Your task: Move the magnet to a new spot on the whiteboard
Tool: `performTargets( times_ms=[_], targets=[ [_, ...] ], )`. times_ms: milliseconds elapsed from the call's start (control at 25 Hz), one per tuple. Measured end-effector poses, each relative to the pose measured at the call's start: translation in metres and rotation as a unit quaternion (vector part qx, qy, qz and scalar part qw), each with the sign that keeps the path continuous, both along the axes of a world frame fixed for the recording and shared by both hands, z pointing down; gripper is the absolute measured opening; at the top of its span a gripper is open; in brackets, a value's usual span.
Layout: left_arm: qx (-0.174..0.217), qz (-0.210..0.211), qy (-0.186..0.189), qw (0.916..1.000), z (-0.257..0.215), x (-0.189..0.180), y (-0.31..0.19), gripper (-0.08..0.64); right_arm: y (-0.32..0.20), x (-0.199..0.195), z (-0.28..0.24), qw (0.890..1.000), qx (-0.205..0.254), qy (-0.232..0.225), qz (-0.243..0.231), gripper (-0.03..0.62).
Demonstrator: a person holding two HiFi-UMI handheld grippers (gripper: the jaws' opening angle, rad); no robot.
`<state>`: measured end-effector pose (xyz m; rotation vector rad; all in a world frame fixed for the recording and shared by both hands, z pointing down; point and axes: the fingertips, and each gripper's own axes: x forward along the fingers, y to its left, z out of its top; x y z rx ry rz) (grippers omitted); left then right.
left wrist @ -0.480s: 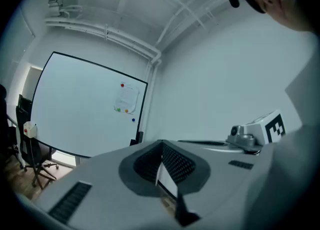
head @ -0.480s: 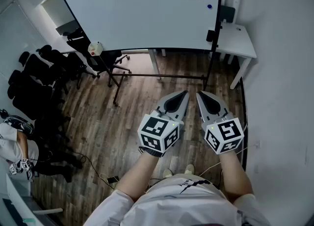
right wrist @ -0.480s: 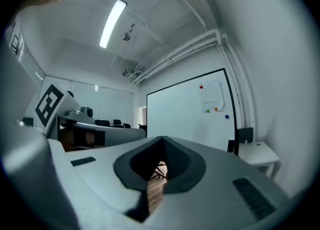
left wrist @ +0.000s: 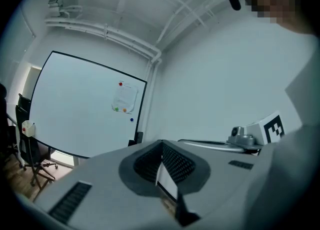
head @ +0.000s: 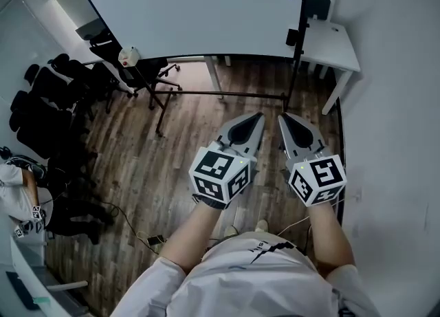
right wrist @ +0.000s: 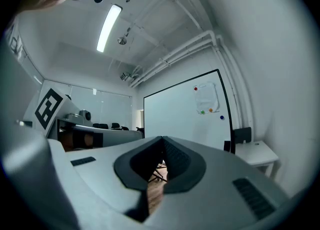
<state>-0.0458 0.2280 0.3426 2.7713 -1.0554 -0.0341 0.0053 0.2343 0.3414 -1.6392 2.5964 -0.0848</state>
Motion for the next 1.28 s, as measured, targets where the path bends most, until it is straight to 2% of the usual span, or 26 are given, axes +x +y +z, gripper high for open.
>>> performTargets(
  times_ms=[440,760,1000,1280],
  targets=[
    [0.001,-0.006,-0.007,1.0000,0.003,0.039,-0.014,0.011,-0.010,0.043,0.000,1.000,0.011,-0.006,-0.001,0.014],
    [0.008,-0.003,-0.011,0.9999,0.007,0.048,-0.042,0.011,-0.037,0.047,0.007,1.000,0.005,0.001,0.004,0.014],
    [0.007,0.011,0.001,0.9999,0.006,0.047,-0.085,0.011,-0.077,0.039,0.007,1.000,0.007,0.015,0.013,0.014],
    [0.019,0.024,0.011,0.9995,-0.001,0.036,-0.161,0.011,-0.152,0.026,0.001,0.999,0.011,0.029,0.031,0.014]
  ],
)
